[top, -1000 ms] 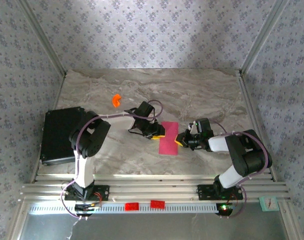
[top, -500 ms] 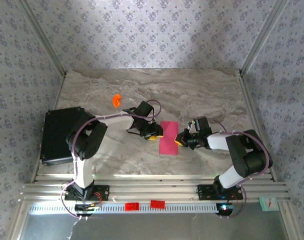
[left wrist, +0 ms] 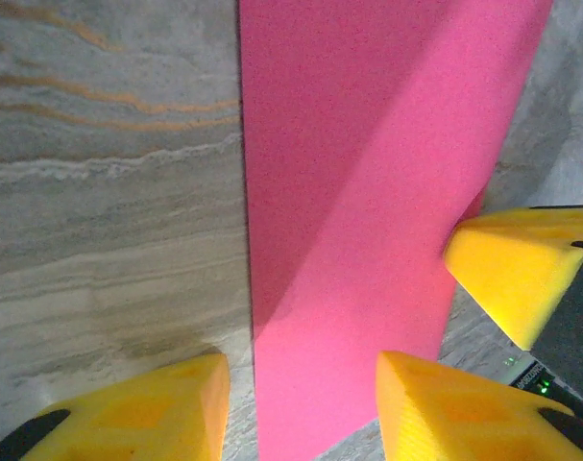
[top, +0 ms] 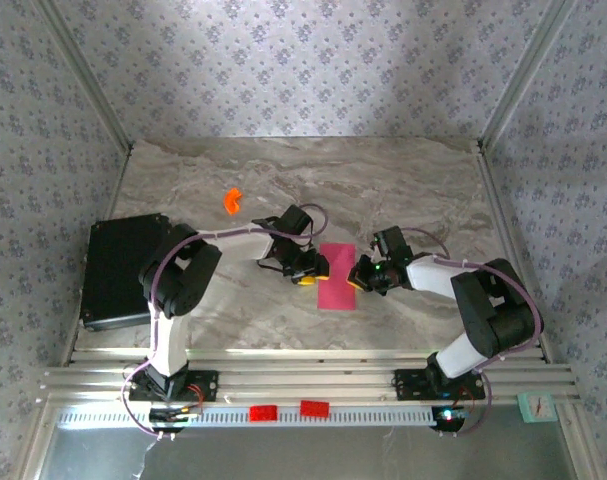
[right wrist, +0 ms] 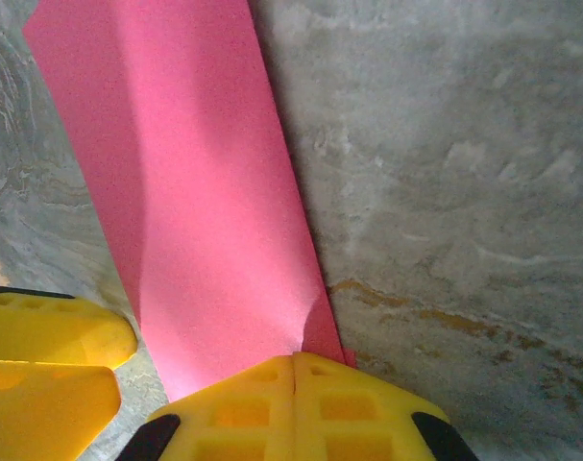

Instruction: Fold a paper plane with a square sheet of paper (pick it up from the middle)

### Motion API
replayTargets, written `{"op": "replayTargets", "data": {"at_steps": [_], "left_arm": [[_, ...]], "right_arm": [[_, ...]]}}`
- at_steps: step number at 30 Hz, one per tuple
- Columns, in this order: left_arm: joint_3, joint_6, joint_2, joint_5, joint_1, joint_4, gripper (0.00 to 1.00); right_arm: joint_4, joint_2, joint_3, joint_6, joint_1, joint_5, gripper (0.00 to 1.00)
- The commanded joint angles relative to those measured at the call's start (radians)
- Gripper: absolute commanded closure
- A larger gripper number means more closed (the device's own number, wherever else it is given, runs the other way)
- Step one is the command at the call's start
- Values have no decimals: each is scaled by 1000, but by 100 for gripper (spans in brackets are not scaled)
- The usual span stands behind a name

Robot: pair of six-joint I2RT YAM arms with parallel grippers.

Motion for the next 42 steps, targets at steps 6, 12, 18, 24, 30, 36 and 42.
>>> {"op": "replayTargets", "data": {"at_steps": [6, 12, 18, 24, 30, 36, 42], "left_arm": [[51, 24, 37, 59, -27, 8, 58], [48, 23, 30, 58, -30, 27, 60], [17, 17, -21, 41, -31, 66, 60], [-3, -6, -47, 40, -26, 120, 59], [-28, -22, -65, 33, -13, 170, 57], [-30, -23, -52, 38, 6, 206, 56], [-9, -18, -12, 58, 22, 227, 56]], "right_arm": [[-133, 68, -70, 5, -4, 122, 99], [-134, 59, -73, 1, -4, 117, 99], [-110, 52, -86, 2, -12, 97, 99], [-69, 40, -106, 10, -30, 66, 98], [-39, 27, -124, 16, -41, 48, 98], [-9, 31, -134, 19, -46, 28, 98], [9, 31, -139, 20, -48, 17, 98]]}}
